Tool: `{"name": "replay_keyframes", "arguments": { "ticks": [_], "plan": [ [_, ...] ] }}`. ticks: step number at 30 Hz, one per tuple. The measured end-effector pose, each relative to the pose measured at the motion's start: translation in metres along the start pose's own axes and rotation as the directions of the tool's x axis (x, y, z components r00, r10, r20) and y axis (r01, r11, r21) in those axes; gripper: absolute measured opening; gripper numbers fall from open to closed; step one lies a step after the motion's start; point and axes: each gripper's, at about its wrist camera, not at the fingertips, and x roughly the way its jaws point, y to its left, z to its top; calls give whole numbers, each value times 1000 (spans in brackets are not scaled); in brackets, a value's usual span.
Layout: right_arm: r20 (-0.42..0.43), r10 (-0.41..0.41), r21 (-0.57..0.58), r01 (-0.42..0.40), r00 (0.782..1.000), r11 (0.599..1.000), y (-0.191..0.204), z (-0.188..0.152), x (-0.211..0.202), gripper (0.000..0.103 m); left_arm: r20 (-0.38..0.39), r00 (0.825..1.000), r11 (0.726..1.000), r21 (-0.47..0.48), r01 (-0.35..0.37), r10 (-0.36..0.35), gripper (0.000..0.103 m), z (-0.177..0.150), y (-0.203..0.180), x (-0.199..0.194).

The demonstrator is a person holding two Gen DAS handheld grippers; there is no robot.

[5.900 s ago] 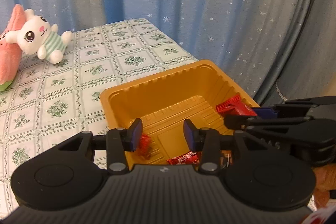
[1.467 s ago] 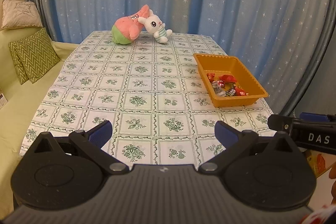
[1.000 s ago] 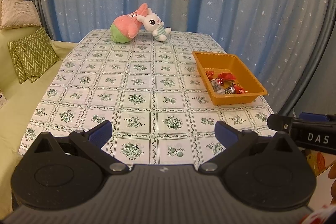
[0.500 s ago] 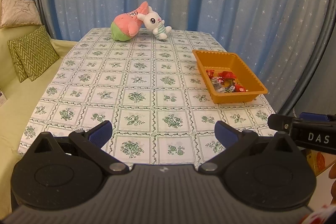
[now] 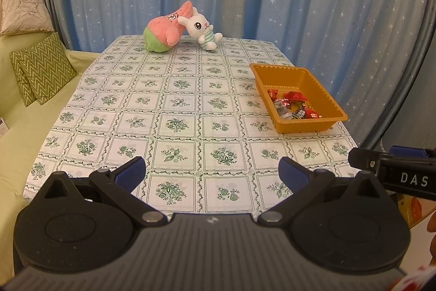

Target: Organize snacks

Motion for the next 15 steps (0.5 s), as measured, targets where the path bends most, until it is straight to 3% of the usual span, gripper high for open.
{"name": "replay_keyframes", "arguments": {
  "ticks": [15],
  "plan": [
    [0,0,1,0,1000,1000,0,0,0,75,9,1000,1000,2,-1,1,103,-3,1,2]
  ]
}}
